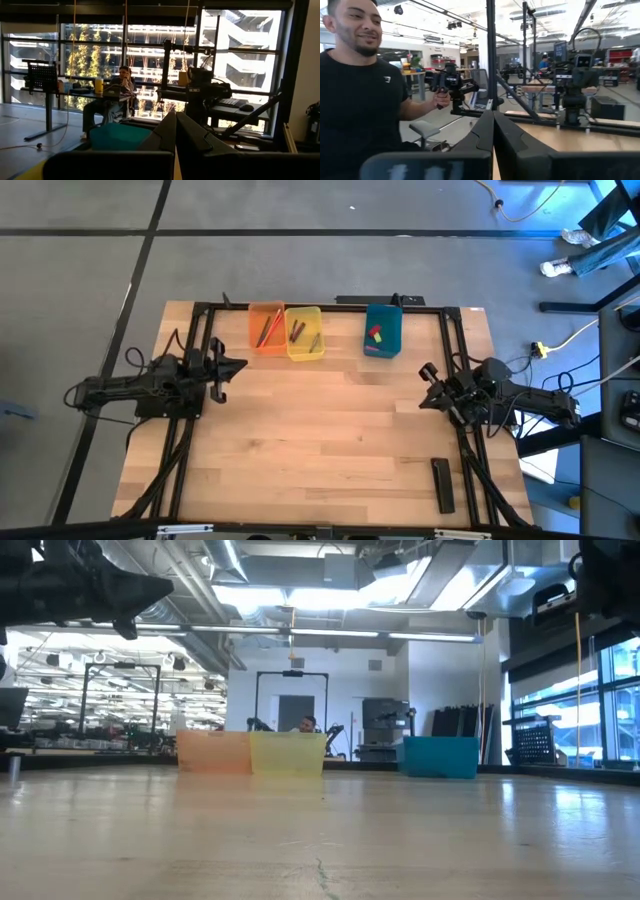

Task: Sort crayons/erasers/pens/pencils in bins
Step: Return to Home Position

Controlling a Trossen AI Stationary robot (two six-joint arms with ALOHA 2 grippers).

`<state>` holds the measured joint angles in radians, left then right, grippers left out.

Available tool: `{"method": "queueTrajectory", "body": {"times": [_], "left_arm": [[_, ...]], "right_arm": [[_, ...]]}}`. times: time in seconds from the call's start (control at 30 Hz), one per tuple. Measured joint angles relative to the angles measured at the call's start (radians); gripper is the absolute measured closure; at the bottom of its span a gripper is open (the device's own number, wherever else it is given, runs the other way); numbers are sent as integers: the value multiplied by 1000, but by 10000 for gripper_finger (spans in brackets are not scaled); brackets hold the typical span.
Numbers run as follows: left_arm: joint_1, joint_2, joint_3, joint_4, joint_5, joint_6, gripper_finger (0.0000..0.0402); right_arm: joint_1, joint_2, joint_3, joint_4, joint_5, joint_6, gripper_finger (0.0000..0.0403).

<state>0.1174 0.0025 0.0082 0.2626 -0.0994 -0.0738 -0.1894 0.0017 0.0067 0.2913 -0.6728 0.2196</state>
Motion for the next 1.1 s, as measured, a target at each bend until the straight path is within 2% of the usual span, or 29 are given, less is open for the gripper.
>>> {"method": "queueTrajectory", "body": {"times": [0.2, 0.3, 0.57, 0.7, 1.1], "left_arm": [[-63, 23, 0, -7, -78, 5, 401], [-86, 35, 0, -70, -102, 5, 401], [-104, 35, 0, -226, -69, 5, 401], [-105, 35, 0, -243, 18, 25, 401], [-104, 35, 0, -242, 16, 31, 401]], "right_arm": [[0, 0, 0, -21, 62, -49, 396], [0, 0, 0, -60, 109, -63, 396], [-1, 6, 0, -220, 302, -92, 396], [-1, 11, 1, -219, 304, -97, 396], [-1, 11, 1, -218, 306, -113, 383]]}}
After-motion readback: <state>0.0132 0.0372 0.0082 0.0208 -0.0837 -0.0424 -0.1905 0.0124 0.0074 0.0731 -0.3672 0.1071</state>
